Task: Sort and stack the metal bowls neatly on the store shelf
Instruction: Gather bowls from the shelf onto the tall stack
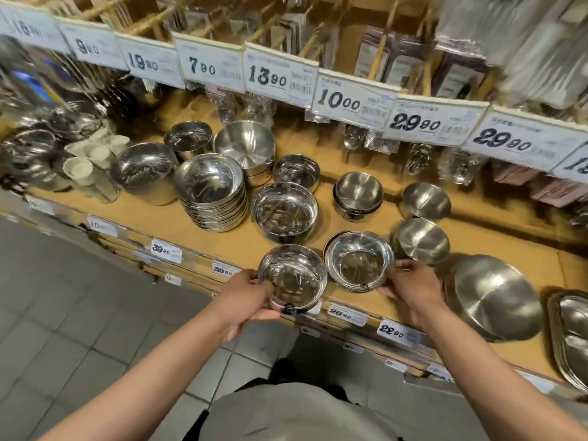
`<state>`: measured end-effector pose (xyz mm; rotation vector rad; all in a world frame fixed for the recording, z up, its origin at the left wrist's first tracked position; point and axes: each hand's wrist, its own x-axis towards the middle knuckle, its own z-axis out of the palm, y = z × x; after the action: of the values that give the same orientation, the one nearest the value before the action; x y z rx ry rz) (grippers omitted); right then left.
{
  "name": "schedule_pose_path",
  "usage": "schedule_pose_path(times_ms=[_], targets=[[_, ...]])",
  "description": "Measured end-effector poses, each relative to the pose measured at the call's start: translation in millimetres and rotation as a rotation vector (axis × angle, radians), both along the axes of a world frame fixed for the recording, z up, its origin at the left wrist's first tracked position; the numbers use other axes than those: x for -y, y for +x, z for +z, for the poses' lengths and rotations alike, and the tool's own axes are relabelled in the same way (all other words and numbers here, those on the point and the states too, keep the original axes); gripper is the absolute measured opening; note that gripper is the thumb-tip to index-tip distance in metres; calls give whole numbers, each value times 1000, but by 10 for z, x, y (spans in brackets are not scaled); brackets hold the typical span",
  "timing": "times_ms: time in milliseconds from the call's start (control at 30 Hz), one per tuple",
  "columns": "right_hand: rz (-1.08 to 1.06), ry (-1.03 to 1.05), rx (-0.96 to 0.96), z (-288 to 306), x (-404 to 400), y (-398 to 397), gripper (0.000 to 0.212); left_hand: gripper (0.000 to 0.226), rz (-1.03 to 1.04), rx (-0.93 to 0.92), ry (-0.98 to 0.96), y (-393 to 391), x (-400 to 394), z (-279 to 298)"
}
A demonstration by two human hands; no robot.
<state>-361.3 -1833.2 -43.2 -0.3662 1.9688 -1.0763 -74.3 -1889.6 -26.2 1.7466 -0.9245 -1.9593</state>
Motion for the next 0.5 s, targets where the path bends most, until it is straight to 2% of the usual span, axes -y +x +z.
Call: schedule_pose_path(times_ms=[100,267,333,433,500], targets=[[79,55,-156,-47,-2,-21,20,36,28,7,4,-7,-44,3],[217,94,-256,-137,5,-12,17,42,51,12,13,-21,-109,22],[212,101,-177,-174,33,-6,2,40,67,12,10,-14,-126,25],[185,130,114,-256,81,28,33,37,98,12,11,5,-138,25],[169,120,219,-261,91,71,40,36,109,15,12,16,-149,22]])
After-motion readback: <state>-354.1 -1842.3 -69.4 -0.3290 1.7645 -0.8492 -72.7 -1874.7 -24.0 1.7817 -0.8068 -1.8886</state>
